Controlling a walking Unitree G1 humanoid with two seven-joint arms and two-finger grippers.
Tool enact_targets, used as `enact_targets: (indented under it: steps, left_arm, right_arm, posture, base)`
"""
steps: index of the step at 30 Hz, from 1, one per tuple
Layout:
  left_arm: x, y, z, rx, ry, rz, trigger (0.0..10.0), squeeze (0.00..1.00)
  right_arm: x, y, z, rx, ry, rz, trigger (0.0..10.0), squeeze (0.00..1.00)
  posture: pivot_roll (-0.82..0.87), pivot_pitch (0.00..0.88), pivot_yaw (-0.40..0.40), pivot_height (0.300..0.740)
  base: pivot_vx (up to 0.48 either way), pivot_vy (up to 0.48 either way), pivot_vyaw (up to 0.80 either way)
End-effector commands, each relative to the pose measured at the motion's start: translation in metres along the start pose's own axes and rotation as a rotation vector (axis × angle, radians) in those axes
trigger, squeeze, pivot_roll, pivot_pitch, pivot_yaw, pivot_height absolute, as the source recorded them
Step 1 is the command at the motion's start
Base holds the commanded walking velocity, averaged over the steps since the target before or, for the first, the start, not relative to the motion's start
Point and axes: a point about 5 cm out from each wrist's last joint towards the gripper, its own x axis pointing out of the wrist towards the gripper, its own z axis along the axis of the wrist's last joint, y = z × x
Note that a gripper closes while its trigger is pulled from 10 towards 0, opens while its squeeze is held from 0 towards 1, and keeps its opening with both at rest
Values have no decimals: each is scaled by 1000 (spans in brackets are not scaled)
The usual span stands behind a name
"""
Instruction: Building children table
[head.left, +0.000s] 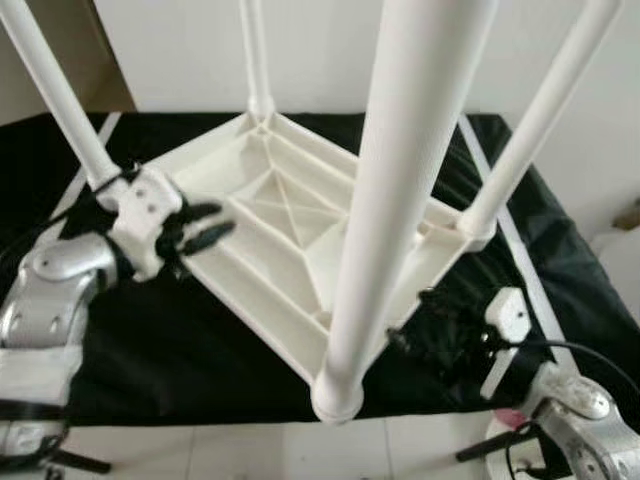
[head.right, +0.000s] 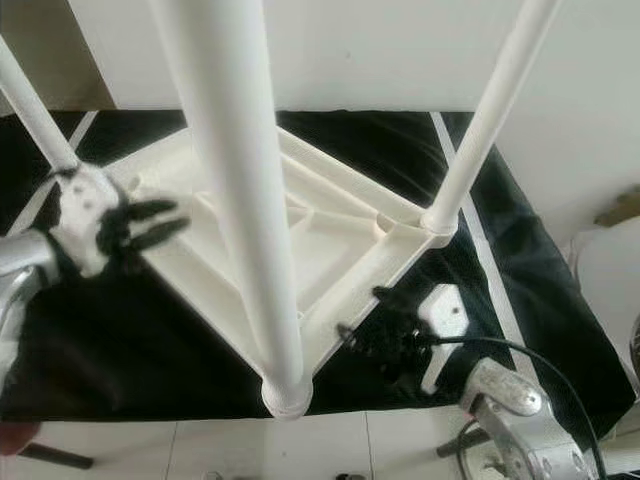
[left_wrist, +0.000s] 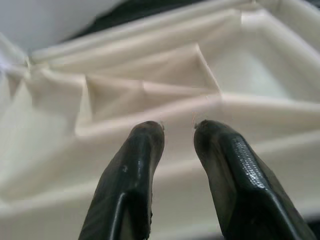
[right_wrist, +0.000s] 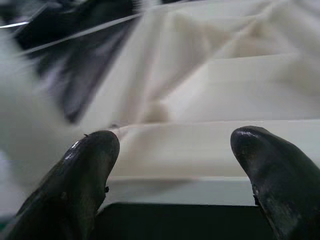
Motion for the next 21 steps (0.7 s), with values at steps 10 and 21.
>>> enact_targets:
  steps: [10, 21]
  left_arm:
    - [-15, -12, -13, -4, 93, -100, 10000, 0]
    - [-25, -29, -24, -27, 158, -167, 10000, 0]
  right_arm:
    - [-14, 13, 9, 30, 37, 198, 10000, 0]
    - [-8, 28, 16, 15, 36, 370, 10000, 0]
  posture:
    - [-114, 137, 40, 740]
    - [-84, 139, 46, 740]
  base:
    - [0, 0, 0]
    - [0, 0, 0]
